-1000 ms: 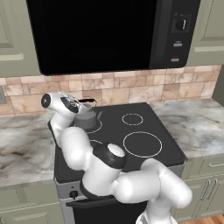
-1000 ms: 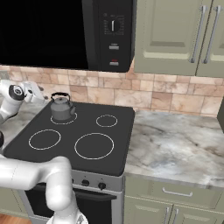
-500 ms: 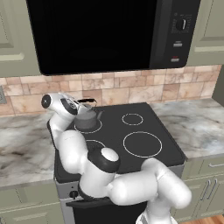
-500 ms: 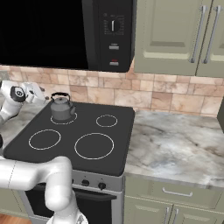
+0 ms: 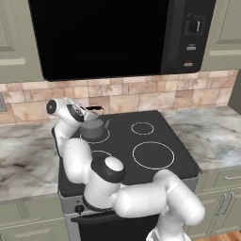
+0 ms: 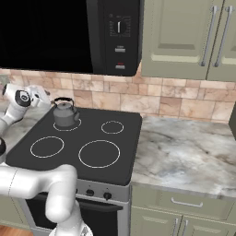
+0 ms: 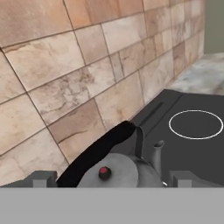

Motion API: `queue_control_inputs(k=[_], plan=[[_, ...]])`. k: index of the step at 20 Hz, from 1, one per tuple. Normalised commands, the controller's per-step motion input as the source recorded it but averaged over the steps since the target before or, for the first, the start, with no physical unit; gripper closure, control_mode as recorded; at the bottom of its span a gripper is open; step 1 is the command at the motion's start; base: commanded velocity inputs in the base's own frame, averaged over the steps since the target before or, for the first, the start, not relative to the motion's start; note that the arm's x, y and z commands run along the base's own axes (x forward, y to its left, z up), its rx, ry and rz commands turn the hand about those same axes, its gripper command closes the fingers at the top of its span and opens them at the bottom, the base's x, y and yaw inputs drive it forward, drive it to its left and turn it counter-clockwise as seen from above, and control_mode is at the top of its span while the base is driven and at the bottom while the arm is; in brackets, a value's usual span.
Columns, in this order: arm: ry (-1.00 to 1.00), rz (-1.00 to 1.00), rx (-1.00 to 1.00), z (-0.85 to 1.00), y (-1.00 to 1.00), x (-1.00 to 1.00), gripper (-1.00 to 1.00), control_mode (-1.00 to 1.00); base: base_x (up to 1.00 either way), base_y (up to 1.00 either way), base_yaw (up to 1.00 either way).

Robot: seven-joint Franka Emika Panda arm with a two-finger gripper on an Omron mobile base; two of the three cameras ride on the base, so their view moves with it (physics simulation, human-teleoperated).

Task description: The kettle is done boiling. Turn off the stove, then wait for 300 timesteps before moving the kettle to the dining table.

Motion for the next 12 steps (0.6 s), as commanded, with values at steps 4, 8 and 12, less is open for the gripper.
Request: queue_control_inputs(k=[4,8,12], plan=[[0.03,-0.03,0.00,-0.01,0.01,0.24,-1.00,-1.00,0.00,0.00,0.00],[0.06,-0.06,0.00,-0.07,0.08,0.28,-1.00,-1.00,0.00,0.00,0.00],[0.08,-0.08,0.00,-0.13,0.12,0.27,-1.00,-1.00,0.00,0.00,0.00]])
